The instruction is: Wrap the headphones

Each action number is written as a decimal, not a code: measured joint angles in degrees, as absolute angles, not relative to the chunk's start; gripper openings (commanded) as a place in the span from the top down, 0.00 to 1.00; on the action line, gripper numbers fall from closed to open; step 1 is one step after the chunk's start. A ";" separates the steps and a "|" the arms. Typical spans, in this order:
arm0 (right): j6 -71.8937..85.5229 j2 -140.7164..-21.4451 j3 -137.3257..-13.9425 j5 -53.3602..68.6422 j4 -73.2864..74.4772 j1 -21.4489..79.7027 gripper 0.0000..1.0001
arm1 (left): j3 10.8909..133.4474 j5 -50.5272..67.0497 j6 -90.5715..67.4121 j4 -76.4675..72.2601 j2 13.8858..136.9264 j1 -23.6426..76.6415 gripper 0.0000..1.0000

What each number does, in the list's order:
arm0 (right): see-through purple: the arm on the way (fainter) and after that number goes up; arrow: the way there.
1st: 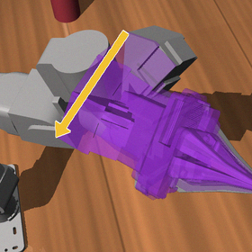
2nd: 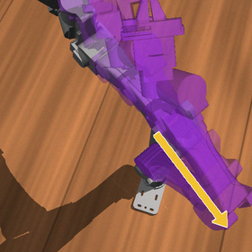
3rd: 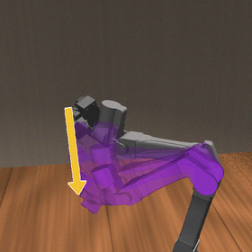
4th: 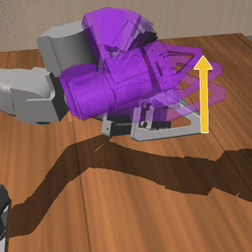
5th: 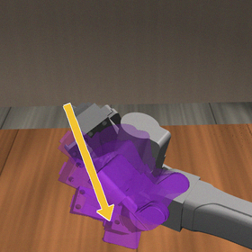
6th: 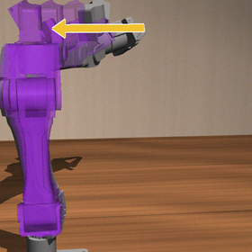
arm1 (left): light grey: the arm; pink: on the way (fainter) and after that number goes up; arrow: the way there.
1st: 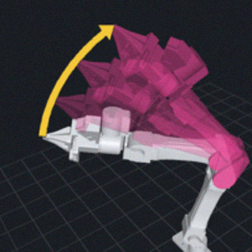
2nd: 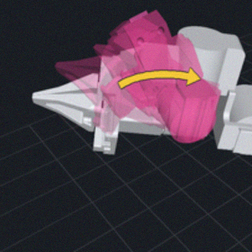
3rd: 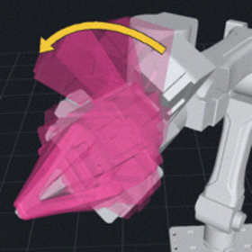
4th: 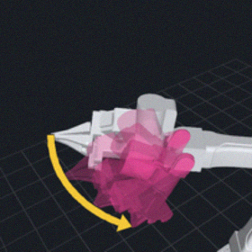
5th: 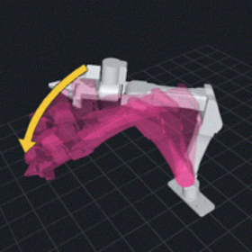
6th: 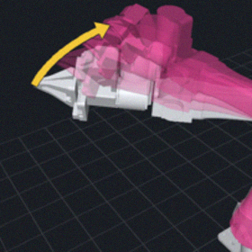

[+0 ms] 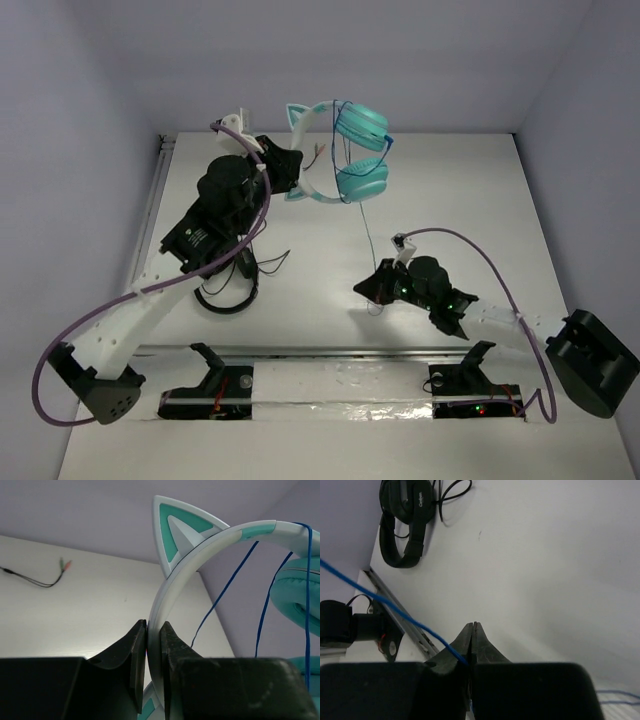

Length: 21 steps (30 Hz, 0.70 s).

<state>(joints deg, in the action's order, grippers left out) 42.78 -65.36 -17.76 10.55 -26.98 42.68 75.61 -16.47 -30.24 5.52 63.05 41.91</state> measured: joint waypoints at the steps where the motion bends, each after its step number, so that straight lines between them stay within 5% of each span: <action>1: 42.92 -64.71 -17.76 10.83 -25.91 42.94 1.00 | 75.61 -17.06 -30.17 5.52 64.10 41.19 1.00; 11: 41.63 -51.66 -21.98 12.67 -6.04 46.70 1.00 | 75.48 -23.51 -30.61 5.13 75.40 36.07 1.00; 21: 40.73 -52.14 -39.20 5.10 17.93 66.48 1.00 | 73.95 -34.24 -28.67 2.61 86.30 35.51 1.00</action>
<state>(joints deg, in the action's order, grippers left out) 40.73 -52.14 -39.20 5.10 17.93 66.48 73.95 -34.24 -28.67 2.61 86.30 35.51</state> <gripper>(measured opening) 0.010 0.102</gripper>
